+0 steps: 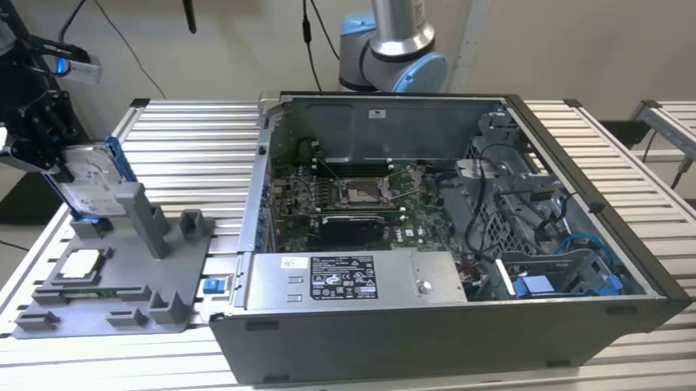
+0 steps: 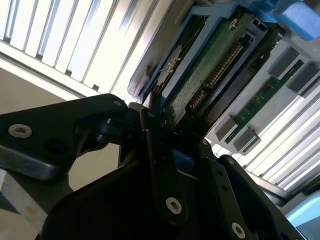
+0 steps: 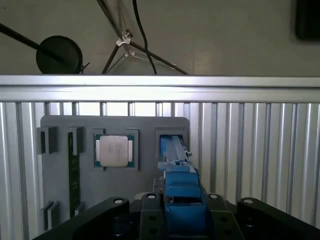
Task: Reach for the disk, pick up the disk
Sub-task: 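Pick up the disk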
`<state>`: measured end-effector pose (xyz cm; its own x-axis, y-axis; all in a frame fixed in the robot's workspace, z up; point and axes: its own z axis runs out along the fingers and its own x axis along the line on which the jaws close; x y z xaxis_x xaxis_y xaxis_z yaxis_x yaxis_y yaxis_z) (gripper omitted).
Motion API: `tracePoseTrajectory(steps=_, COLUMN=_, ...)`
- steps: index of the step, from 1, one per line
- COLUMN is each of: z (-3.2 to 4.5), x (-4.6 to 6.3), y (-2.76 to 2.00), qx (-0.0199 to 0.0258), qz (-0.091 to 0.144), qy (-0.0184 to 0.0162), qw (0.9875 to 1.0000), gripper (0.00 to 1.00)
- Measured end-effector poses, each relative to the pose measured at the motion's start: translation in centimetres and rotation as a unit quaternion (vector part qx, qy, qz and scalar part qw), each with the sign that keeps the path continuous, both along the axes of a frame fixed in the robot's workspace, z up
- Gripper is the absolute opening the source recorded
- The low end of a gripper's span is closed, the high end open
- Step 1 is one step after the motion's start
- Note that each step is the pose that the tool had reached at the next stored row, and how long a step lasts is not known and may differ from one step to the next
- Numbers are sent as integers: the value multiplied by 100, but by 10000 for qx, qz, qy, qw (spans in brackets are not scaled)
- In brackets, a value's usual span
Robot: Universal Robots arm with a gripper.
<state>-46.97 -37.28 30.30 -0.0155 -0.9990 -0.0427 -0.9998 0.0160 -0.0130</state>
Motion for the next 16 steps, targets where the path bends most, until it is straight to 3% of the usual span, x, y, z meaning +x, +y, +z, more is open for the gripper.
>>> tracePoseTrajectory(steps=7, z=184, x=0, y=0, qx=0, qz=0, qy=-1, qw=10000, gripper=0)
tracePoseTrajectory(steps=16, z=499, x=0, y=0, qx=0, qz=0, qy=0, qw=10000, gripper=0)
